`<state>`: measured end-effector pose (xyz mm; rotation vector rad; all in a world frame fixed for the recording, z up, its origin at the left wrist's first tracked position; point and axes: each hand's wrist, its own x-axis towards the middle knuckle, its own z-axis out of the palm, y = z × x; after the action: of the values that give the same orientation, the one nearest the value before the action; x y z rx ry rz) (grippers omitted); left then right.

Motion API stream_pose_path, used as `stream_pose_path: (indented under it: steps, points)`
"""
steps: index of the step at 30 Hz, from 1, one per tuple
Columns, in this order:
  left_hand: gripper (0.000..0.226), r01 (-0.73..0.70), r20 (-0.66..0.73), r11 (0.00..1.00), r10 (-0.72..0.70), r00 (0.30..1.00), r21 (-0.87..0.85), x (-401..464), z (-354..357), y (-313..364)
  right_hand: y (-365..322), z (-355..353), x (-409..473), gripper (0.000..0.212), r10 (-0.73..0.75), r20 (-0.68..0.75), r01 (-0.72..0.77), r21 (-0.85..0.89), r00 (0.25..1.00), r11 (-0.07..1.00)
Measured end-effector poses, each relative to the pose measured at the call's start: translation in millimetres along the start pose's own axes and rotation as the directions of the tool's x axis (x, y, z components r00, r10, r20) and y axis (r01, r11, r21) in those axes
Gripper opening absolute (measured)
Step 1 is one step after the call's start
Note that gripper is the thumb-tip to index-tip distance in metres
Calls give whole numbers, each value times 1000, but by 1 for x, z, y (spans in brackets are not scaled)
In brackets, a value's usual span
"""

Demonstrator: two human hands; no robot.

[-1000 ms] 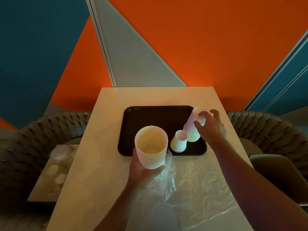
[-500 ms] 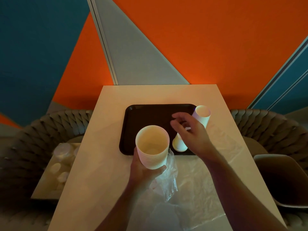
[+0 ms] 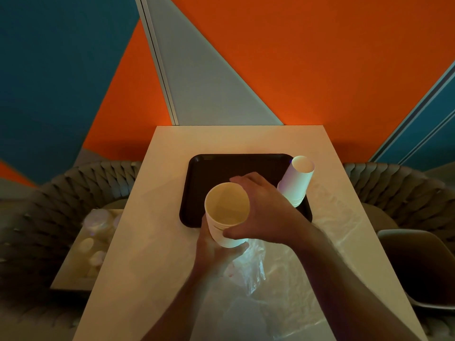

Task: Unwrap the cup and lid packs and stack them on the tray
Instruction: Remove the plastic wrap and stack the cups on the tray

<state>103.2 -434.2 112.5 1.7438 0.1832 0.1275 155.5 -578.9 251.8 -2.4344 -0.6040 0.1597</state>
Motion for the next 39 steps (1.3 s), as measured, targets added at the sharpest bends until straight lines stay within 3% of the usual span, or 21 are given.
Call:
stream_pose_path:
  steps: [4, 8, 14, 18, 25, 31, 36, 39]
  points:
    - [104, 7, 1, 1000, -7, 1000, -2, 0, -1, -1, -1, -5, 2, 89, 3, -19, -1, 66, 1000, 998]
    - [108, 8, 1, 1000, -8, 1000, -21, 1, -1, -1, -3, -10, 0, 89, 58, -18, -47, 381, 998, 923]
    - [109, 0, 26, 999, 1, 1000, -54, 0, -2, 1, -16, -41, -11, 91, 31, -341, 215, 658, 940, 721]
    - [102, -6, 6, 997, 7, 1000, -78, -2, 0, 2, -17, -54, -14, 94, 17, -459, 326, 654, 888, 683]
    - [100, -6, 28, 995, 9, 1000, -100, -2, 0, 4, 11, -6, -16, 86, 131, -299, 133, 721, 945, 680]
    - [102, -3, 36, 995, 7, 999, -97, -3, -1, 7, 23, 12, -10, 91, 137, -284, 100, 683, 949, 724]
    - [102, -10, 13, 996, 11, 1000, -84, -3, -1, 6, 24, -3, -11, 52, 108, -387, 217, 702, 916, 679]
    - [103, -12, 9, 997, 13, 1000, -74, -3, -1, 7, 34, -8, -16, 32, 269, -359, 116, 764, 893, 634]
